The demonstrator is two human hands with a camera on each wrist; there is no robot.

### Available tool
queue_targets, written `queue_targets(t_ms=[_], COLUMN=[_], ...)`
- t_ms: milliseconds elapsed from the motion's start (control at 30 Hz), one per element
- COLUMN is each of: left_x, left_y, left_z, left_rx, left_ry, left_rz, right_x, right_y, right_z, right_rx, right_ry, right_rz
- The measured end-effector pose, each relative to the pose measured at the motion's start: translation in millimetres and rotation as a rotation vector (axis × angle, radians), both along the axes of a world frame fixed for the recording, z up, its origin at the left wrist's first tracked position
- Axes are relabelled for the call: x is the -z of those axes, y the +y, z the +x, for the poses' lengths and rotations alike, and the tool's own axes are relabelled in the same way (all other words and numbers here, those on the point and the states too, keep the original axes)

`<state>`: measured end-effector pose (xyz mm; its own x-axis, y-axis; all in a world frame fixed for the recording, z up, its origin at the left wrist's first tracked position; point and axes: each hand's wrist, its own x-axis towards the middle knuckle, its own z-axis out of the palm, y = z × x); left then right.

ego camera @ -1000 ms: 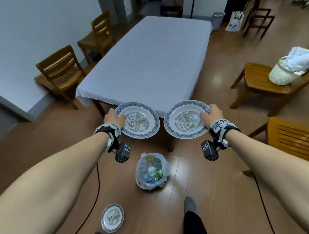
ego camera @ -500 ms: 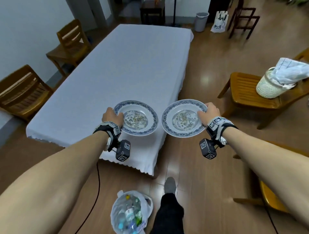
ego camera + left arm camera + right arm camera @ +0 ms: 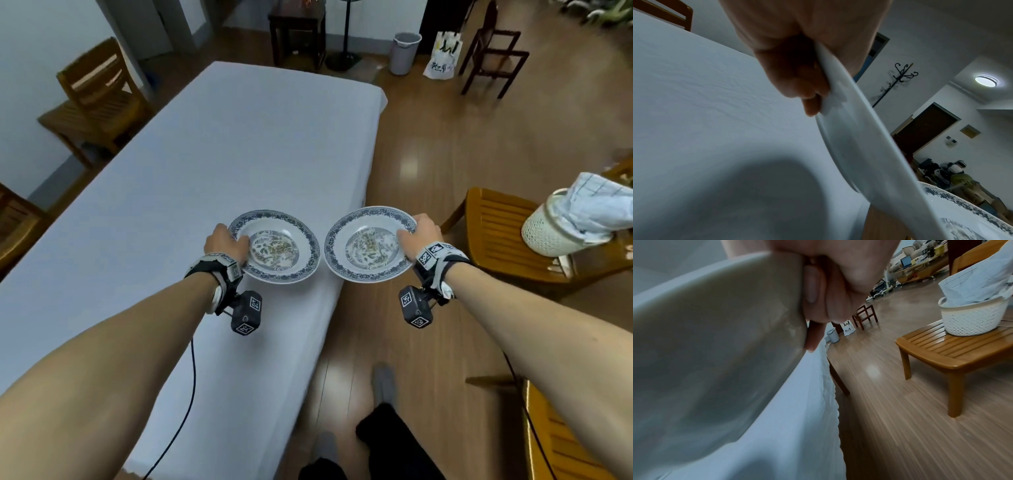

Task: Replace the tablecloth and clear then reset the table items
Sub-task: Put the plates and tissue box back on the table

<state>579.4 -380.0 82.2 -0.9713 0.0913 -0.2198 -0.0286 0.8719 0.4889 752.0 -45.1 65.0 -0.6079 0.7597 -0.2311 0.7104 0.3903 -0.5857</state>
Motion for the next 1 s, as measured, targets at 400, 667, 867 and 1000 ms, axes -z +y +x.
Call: queue_targets(t_ms=[400,667,867,1000], left_x=[40,46,71,89], left_y=[113,157,187,206], left_z=[-165,-260,-345,-402], left_rx=[-0.304,-0.525,-0.638,-0.732], left_ry=[-0.041,-0.025,-0.027,-0.018], left_rz=[-0.018,0.041,0.096,0.121], right_x=[40,48,68,81], right_y=[152,200,226,248], right_z=[-277,-448,-566,-635], right_rx=[-0.255,-0.413,-0.537,-0.559], right_ry=[0.034,-0.018,-0.052,-0.042], right_rz=[-0.078,-0.093,-0.071,-0.059])
